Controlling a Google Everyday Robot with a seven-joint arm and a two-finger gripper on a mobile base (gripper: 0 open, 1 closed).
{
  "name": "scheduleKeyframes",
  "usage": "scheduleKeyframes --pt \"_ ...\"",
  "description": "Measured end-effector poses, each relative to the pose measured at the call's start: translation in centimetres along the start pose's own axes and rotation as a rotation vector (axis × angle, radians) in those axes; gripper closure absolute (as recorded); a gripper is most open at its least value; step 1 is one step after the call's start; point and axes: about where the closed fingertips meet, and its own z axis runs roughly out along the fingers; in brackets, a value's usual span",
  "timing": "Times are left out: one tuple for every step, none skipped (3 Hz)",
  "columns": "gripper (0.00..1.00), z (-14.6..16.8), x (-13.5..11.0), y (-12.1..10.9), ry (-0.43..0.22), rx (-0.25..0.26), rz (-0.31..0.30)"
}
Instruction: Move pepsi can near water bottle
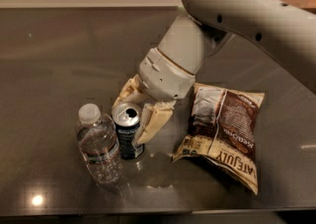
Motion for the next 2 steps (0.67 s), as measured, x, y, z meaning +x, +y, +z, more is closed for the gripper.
scheduleKeyframes --pt "0.00 0.03 -0.16 -0.07 0.002 0.003 -0.003" --pt "0.00 0.03 -0.17 -0.07 0.002 0.003 -0.003"
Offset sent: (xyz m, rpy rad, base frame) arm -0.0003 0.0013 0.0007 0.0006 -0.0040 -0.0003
